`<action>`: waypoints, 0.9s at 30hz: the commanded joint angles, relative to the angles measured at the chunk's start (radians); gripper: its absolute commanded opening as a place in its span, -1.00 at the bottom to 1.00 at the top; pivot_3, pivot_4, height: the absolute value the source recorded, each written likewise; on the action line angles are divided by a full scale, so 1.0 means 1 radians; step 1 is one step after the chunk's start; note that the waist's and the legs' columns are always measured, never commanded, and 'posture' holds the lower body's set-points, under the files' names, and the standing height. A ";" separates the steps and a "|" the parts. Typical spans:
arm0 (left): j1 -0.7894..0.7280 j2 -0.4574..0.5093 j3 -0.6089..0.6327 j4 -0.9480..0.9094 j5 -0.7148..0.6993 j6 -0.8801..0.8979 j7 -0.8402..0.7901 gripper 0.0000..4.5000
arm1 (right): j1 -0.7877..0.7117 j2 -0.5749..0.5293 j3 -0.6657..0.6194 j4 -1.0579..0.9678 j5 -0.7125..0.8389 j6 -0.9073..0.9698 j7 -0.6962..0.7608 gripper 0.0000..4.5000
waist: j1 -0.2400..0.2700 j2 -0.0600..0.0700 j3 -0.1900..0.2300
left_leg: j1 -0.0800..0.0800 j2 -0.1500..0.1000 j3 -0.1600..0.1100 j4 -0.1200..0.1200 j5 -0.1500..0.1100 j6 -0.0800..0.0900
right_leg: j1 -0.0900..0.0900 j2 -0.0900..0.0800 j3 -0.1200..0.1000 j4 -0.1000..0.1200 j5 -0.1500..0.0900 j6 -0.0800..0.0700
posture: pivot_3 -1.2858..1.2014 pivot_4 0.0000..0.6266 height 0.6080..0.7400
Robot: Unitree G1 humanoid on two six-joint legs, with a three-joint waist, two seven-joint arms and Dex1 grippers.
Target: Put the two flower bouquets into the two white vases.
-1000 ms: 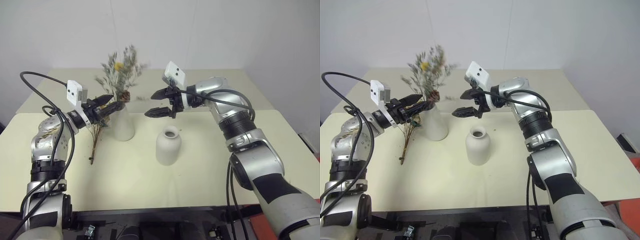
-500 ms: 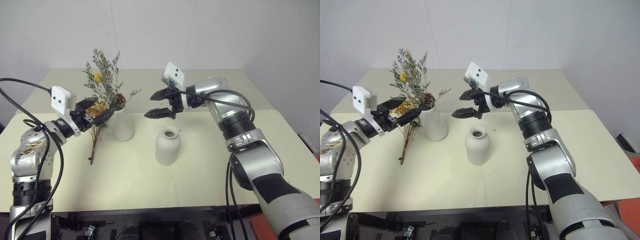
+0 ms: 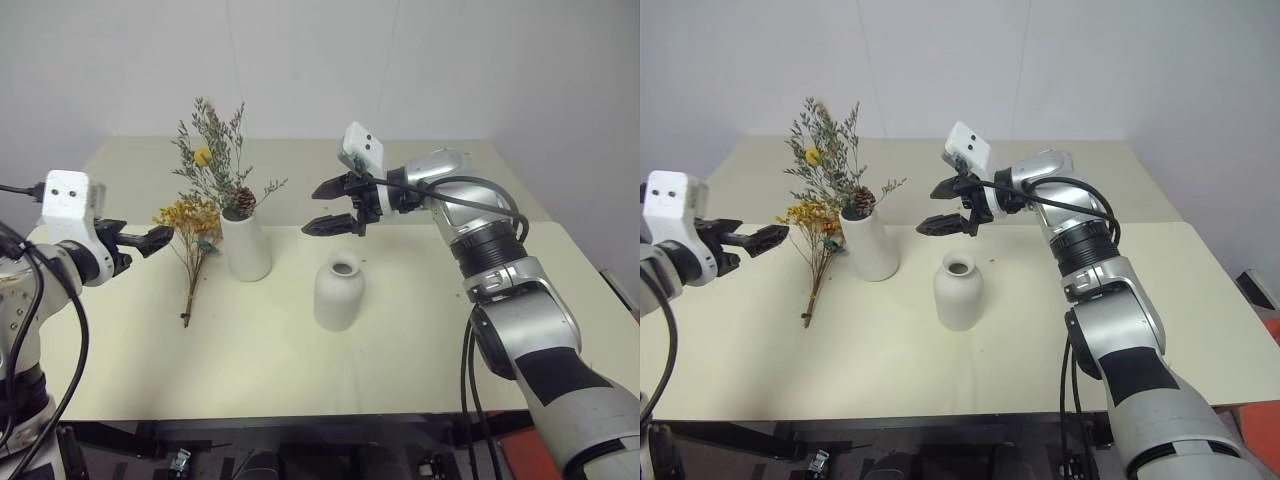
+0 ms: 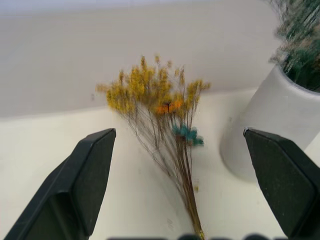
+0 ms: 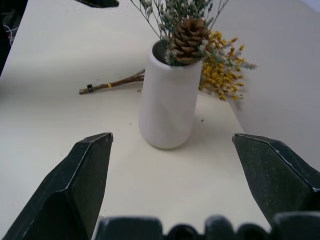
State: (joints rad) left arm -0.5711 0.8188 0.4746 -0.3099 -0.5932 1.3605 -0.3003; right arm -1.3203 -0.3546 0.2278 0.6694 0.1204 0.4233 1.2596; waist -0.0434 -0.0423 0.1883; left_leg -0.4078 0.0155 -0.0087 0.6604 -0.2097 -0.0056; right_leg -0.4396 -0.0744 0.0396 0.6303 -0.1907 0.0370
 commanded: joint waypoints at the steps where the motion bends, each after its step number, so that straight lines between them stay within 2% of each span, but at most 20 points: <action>1: -0.165 0.032 -0.066 0.081 -0.031 0.238 0.030 0.98 | -0.001 -0.027 -0.008 -0.047 0.005 0.000 0.034 1.00 | 0.000 0.000 0.000 | 0.000 0.000 0.000 0.000 0.000 0.000 | 0.000 0.000 0.000 0.000 0.000 0.000 | 0.03 -0.52 1.00; 5: -0.253 0.164 -0.267 0.306 -0.185 0.254 0.057 0.98 | 0.009 -0.037 -0.003 -0.080 0.007 0.012 0.054 1.00 | -0.017 0.000 0.000 | 0.001 0.000 0.000 -0.002 0.000 0.000 | -0.001 0.000 0.001 0.001 0.000 0.000 | 0.03 -0.52 1.00; 8: -0.304 0.185 -0.350 0.442 -0.256 0.254 0.141 0.98 | 0.018 -0.043 -0.003 -0.107 0.011 0.025 0.063 1.00 | -0.025 0.000 0.000 | 0.001 0.000 -0.001 -0.002 0.000 0.000 | -0.001 0.000 0.001 0.001 0.000 0.000 | 0.03 -0.52 1.00; 11: -0.352 0.141 -0.378 0.587 -0.266 0.254 0.227 0.98 | 0.025 -0.047 -0.003 -0.135 0.015 0.037 0.070 1.00 | -0.025 0.000 0.000 | 0.001 0.000 -0.001 -0.002 0.000 0.000 | -0.002 0.000 0.001 0.002 0.000 0.000 | 0.03 -0.52 1.00; 14: -0.384 0.092 -0.419 0.668 -0.252 0.254 0.266 0.98 | 0.029 -0.050 -0.003 -0.162 0.020 0.046 0.081 1.00 | -0.021 0.000 0.000 | 0.001 0.000 -0.001 -0.002 0.000 0.000 | -0.001 0.000 0.001 0.001 0.000 0.000 | 0.03 -0.52 1.00; 18: -0.440 0.002 -0.430 0.803 -0.135 0.254 0.287 0.98 | 0.027 -0.047 -0.002 -0.190 0.025 0.058 0.090 1.00 | -0.012 0.000 0.000 | -0.001 -0.002 -0.001 -0.001 0.000 -0.001 | -0.001 -0.001 0.001 0.001 0.000 0.000 | 0.03 -0.52 1.00; 27: -0.543 -0.078 -0.479 1.018 0.082 0.166 0.180 0.98 | 0.028 -0.041 0.001 -0.199 0.022 0.061 0.092 1.00 | -0.008 0.000 0.000 | 0.000 -0.001 -0.001 -0.001 0.000 -0.001 | -0.002 -0.001 0.001 0.001 0.000 0.000 | 0.03 -0.52 1.00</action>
State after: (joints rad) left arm -1.0931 0.7412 0.0024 0.6906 -0.5470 1.5478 -0.0993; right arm -1.2772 -0.3908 0.2334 0.5009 0.1310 0.4831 1.3486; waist -0.0513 -0.0424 0.1882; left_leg -0.4080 0.0140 -0.0093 0.6593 -0.2093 -0.0064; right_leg -0.4412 -0.0749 0.0403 0.6316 -0.1906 0.0370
